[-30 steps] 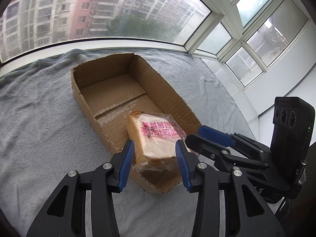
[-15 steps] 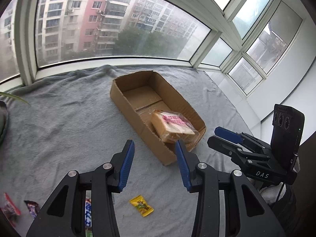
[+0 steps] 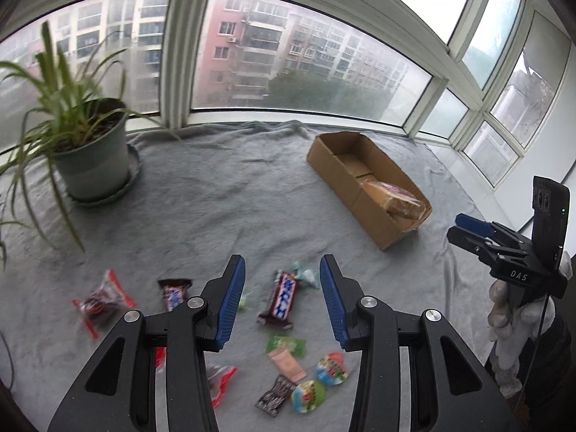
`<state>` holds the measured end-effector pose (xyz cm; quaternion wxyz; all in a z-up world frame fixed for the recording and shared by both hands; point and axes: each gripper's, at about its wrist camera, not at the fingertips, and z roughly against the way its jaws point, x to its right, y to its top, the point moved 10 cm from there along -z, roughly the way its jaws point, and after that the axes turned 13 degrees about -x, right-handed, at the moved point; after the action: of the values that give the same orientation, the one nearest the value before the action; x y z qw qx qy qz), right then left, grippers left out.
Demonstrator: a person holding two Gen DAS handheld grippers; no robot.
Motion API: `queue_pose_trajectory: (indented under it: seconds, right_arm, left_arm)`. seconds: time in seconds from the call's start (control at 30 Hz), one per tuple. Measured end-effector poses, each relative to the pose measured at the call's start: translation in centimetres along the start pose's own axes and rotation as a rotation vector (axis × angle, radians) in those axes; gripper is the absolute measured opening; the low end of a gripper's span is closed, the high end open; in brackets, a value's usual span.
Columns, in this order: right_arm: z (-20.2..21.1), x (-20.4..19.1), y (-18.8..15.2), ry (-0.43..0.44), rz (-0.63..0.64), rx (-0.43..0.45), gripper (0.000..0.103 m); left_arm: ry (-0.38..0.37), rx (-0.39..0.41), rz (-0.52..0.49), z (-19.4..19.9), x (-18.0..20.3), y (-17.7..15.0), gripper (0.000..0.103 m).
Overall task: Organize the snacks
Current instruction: 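Move the right tool to the yellow candy while the left tool approaches the red candy bag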
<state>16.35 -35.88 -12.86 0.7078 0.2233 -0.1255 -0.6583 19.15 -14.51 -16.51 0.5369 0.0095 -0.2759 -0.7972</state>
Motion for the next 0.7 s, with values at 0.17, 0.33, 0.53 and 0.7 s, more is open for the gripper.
queue_pose_trajectory:
  seconds: [0.17,0.33,0.53,0.7]
  right_arm:
    - [-1.9,-2.1,-2.0,-0.01,0.028,-0.041,0.074]
    - [-4.2,-2.9,-3.9,-0.017,0.025,-0.087,0.074]
    - [-6.7,-3.3,-5.8,-0.016,0.012,-0.137,0.074]
    - [-8.3,-3.3,-6.7,-0.024,0.008,-0.171,0.074]
  left_arm:
    - [0.06,-0.013,0.049,0.4,-3.3,-4.6,0.04]
    - [0.126,-0.038,0.096,-0.4,-5.7,-8.1,0.04]
    - [0.106,-0.083,0.213,-2.5,-7.6,-10.9,0.04]
    - [0.098,-0.121,0.243,-4.2,-8.1,-11.8,0.048]
